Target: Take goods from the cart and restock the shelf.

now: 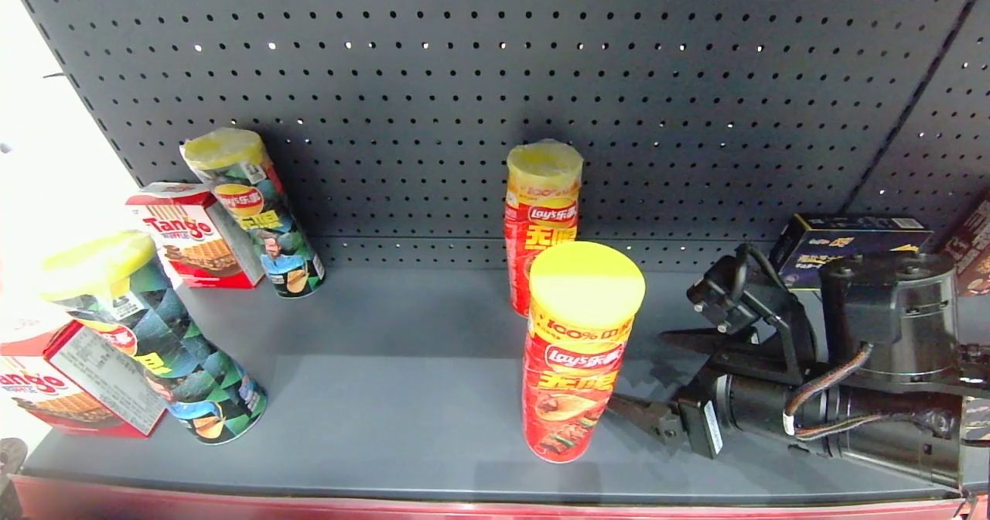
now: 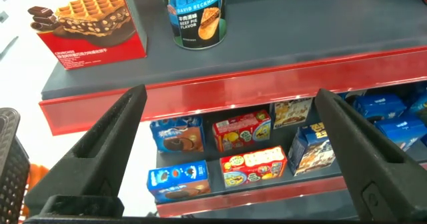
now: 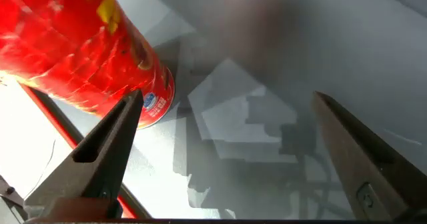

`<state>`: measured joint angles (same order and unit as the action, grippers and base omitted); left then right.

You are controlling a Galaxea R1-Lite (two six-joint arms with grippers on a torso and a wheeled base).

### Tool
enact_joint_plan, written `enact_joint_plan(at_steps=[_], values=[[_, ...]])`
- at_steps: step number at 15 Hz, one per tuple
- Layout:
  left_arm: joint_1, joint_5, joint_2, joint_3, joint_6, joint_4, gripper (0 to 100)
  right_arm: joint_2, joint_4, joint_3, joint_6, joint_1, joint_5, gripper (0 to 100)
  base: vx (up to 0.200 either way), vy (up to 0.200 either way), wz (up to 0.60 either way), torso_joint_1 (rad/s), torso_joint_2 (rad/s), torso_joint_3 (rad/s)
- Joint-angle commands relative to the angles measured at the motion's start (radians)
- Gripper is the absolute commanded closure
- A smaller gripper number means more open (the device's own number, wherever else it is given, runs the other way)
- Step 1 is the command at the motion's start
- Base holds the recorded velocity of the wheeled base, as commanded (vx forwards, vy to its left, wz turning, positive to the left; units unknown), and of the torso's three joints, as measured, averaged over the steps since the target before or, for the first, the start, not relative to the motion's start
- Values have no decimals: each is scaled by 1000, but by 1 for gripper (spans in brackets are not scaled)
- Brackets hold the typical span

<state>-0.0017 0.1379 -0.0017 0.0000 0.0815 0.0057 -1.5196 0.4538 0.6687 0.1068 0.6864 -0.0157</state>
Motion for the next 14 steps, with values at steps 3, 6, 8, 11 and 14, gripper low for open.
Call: enact_joint_plan(at_steps=[3, 6, 8, 11, 14], values=[[0, 0, 2, 0, 0, 0, 0, -5, 0, -3, 1, -2, 0, 0, 0, 0, 0, 0, 0, 0], [0, 0, 2, 0, 0, 0, 0, -1, 0, 3, -1, -8, 0, 0, 0, 0, 0, 0, 0, 0], [0, 0, 2, 0, 0, 0, 0, -10, 0, 14, 1, -10, -1, 0, 0, 0, 0, 0, 0, 0], [0, 0, 2, 0, 0, 0, 0, -25, 2, 17, 1, -4, -4, 0, 0, 0, 0, 0, 0, 0], [0, 0, 2, 0, 0, 0, 0, -30, 2, 17, 1, -4, -6, 0, 0, 0, 0, 0, 0, 0]])
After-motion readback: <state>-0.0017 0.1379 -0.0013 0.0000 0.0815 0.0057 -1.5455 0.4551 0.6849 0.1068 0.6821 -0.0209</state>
